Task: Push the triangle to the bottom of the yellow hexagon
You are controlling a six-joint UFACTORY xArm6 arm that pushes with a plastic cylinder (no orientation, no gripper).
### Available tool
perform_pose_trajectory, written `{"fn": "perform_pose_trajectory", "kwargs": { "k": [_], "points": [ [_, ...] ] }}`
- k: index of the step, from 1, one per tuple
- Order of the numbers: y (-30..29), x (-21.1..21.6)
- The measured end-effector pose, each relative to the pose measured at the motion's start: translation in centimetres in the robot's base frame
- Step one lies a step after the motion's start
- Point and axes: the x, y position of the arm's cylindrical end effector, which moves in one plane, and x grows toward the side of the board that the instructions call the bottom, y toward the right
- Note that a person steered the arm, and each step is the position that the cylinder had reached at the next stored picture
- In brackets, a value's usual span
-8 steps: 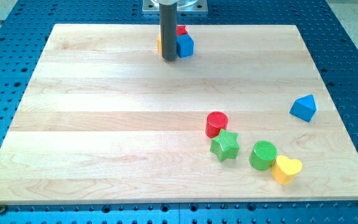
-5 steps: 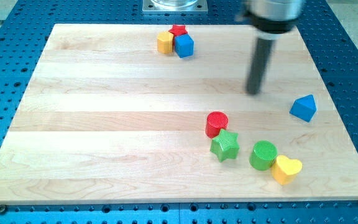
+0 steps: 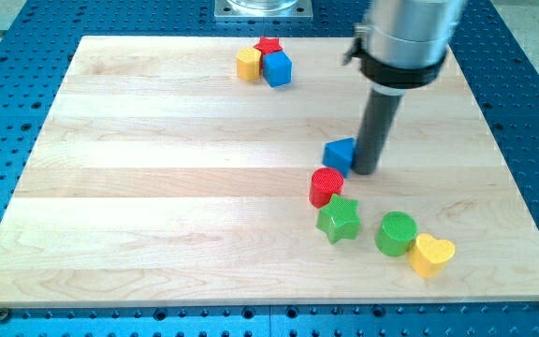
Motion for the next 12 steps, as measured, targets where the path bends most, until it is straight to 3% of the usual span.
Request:
{"fn": "perform_pose_trajectory", "kwargs": {
  "k": [1,2,3,5,7,10,12],
  "points": [
    [-3.5,1.1],
    [-10.1,-1.8],
    [-11.3,-5.2],
    [-5.5,-4.2],
    [-7.1,-9.9],
    [-7.6,-7.0],
    [-12.7,-9.0]
  ]
}}
